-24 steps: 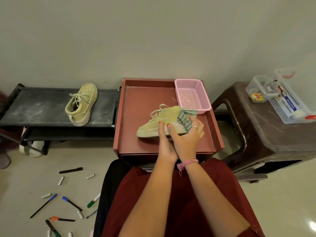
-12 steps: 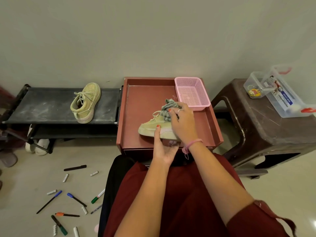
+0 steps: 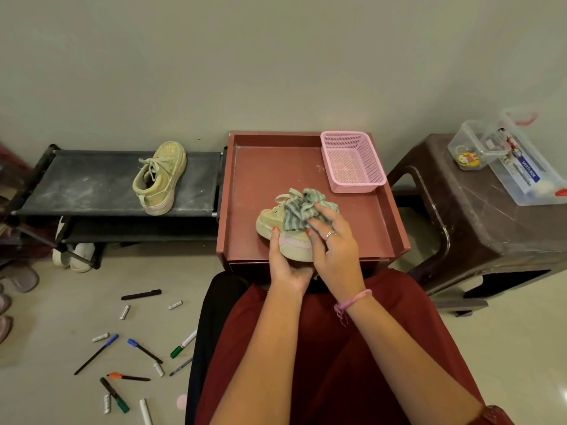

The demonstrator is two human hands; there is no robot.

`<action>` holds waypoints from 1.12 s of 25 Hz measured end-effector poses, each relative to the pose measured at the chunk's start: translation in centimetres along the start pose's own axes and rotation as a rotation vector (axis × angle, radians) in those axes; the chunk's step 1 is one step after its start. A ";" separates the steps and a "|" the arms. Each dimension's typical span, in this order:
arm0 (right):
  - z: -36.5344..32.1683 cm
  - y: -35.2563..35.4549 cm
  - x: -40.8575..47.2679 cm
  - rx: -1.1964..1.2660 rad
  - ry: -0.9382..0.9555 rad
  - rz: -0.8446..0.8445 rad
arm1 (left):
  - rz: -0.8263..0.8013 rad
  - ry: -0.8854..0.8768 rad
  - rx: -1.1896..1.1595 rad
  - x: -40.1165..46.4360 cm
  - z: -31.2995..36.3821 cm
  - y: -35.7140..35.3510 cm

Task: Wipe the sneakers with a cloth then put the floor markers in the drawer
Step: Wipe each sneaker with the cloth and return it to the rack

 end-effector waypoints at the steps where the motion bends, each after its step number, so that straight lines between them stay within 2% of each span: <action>1: 0.2 0.4 0.5 0.034 -0.006 0.032 | -0.006 0.010 0.009 -0.1 0.1 -0.3; 3: 1.1 1.3 1.5 0.196 -0.202 0.029 | 0.003 0.016 0.012 0.2 0.4 -0.4; 5: 2.4 1.8 1.8 0.528 -0.472 -0.033 | 0.005 0.009 -0.011 0.7 0.8 -0.3; 6: 2.9 2.0 1.8 0.689 -0.543 -0.058 | 0.008 0.008 -0.026 1.0 1.1 -0.3; 8: 2.8 2.8 1.9 0.799 -0.554 -0.090 | 0.011 0.015 -0.066 1.3 1.4 -0.3; 11: 1.7 4.4 2.5 0.685 -0.447 -0.123 | 0.003 0.010 -0.102 0.7 1.5 -0.7; 15: 1.0 5.2 3.6 0.338 -0.283 -0.204 | 0.003 -0.002 -0.117 0.5 2.0 -1.0; 20: -0.5 6.0 3.4 0.329 -0.233 -0.377 | -0.025 -0.021 -0.047 1.1 2.4 -0.9; 24: -2.3 2.1 3.2 0.019 -0.105 -0.482 | -0.120 0.000 -0.017 1.0 2.0 -1.1; 26: -3.2 -0.6 2.3 0.008 -0.150 -0.337 | -0.166 -0.004 -0.022 0.5 1.6 -1.4; 28: -3.3 -1.9 1.8 0.091 -0.217 -0.071 | -0.167 -0.027 0.010 0.5 1.5 -1.0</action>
Point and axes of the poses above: each hand's wrist, its own x-axis towards the middle knuckle, its own y-axis out of the back of the hand, z = x × y, the point moved 3 cm from there along x, towards the middle knuckle, and after that the axes turned 5 degrees about -y, right-handed, at the moved point
